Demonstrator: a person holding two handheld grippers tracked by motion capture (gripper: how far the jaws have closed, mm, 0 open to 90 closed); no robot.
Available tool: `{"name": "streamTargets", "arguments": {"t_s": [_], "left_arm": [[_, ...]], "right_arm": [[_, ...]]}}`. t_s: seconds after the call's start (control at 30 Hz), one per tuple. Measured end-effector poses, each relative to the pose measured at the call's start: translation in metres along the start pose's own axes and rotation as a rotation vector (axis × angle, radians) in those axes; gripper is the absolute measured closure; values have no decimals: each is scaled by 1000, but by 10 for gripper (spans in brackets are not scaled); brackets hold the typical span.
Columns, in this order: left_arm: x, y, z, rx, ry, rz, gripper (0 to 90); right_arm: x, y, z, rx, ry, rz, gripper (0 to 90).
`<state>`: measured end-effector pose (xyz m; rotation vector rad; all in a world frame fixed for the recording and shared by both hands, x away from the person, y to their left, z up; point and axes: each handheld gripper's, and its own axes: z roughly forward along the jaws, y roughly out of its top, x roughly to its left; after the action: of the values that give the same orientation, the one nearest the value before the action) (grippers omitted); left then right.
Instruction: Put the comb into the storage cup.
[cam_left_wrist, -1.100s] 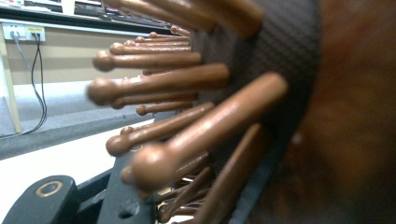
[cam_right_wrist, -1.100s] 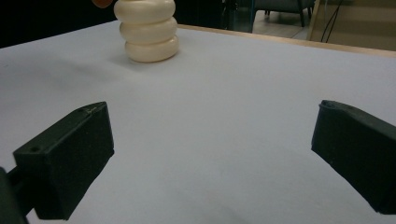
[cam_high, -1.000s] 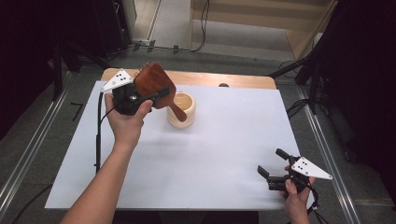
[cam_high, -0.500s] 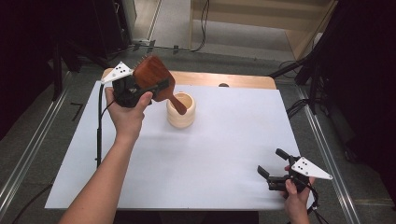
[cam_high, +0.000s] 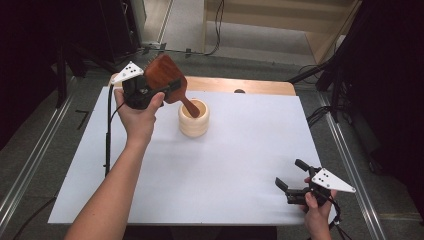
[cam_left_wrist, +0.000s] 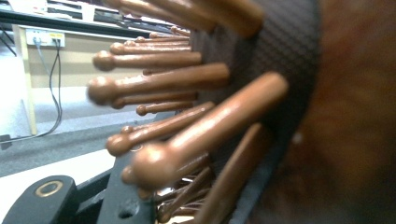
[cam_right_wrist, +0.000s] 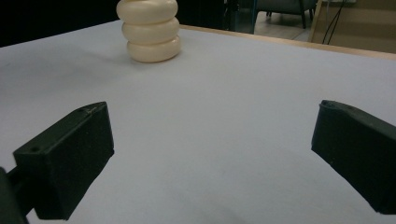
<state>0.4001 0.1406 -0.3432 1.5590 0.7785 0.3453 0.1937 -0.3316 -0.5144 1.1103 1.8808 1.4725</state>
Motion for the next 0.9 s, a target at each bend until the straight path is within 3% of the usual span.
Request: {"name": "streamTargets", "arguments": {"t_s": [0.53,0.9], "left_arm": [[9,-4,18,9,48,-5,547],[13,-17,28,27,66,-19,546]], "right_arm": [[-1,0,0,-8,6,8,0],[-2,0,0,-12,5,10,0]]}}
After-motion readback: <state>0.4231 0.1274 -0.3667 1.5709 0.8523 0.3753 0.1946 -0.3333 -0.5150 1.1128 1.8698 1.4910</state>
